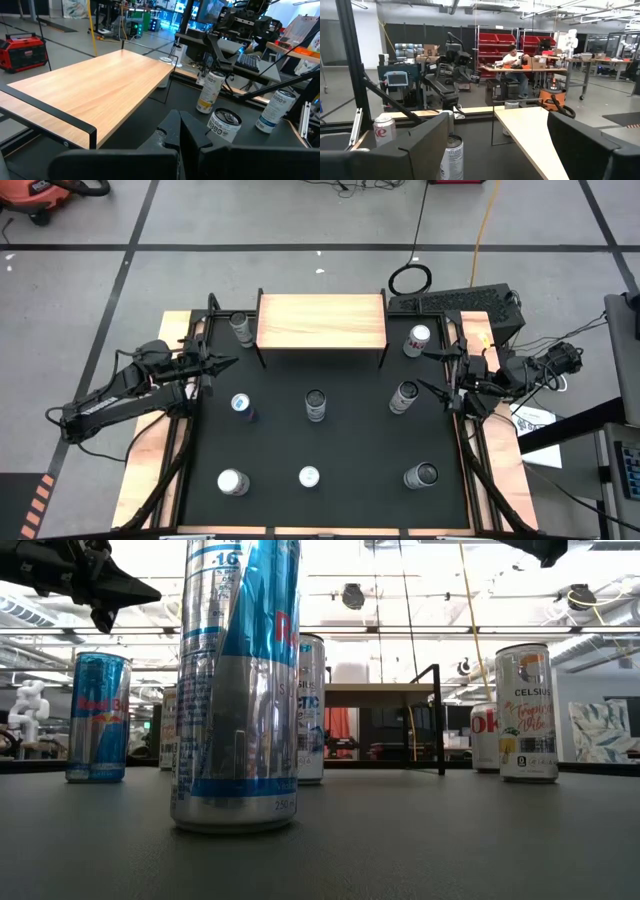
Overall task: Place canned beverage on shelf
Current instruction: Put the right white yellow soda can on the shelf
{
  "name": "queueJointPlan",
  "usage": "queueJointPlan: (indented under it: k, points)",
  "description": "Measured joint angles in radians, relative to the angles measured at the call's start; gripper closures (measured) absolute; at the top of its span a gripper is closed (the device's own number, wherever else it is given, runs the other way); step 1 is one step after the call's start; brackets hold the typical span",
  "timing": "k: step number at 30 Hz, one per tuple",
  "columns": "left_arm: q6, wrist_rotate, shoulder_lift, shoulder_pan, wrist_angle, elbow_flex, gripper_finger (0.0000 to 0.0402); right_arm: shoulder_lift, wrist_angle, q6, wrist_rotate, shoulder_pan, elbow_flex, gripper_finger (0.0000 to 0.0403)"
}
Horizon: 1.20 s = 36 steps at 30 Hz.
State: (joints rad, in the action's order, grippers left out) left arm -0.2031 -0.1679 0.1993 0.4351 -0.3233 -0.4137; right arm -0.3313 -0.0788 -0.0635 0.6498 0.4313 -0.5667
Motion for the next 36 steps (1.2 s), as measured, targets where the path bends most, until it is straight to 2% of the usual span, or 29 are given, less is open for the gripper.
queueJointPlan:
  k: [10,17,22,36]
  points:
    - [-0.001,0.001,0.0,0.0,0.0,0.0,0.0401,0.0,-0.001,0.0,0.0,0.0,0.0,0.0085]
    - [0.0,0.045,0.0,0.0,0.0,0.0,0.0401,0.0,-0.004,0.002,0.001,0.0,0.0,0.0085]
    - [0.0,0.045,0.0,0.0,0.0,0.0,0.0401,0.0,-0.005,0.061,0.0,0.0,0.0,0.0085]
    - [0.0,0.045,0.0,0.0,-0.001,0.0,0.0401,0.0,-0.005,0.045,0.0,0.0,0.0,0.0085]
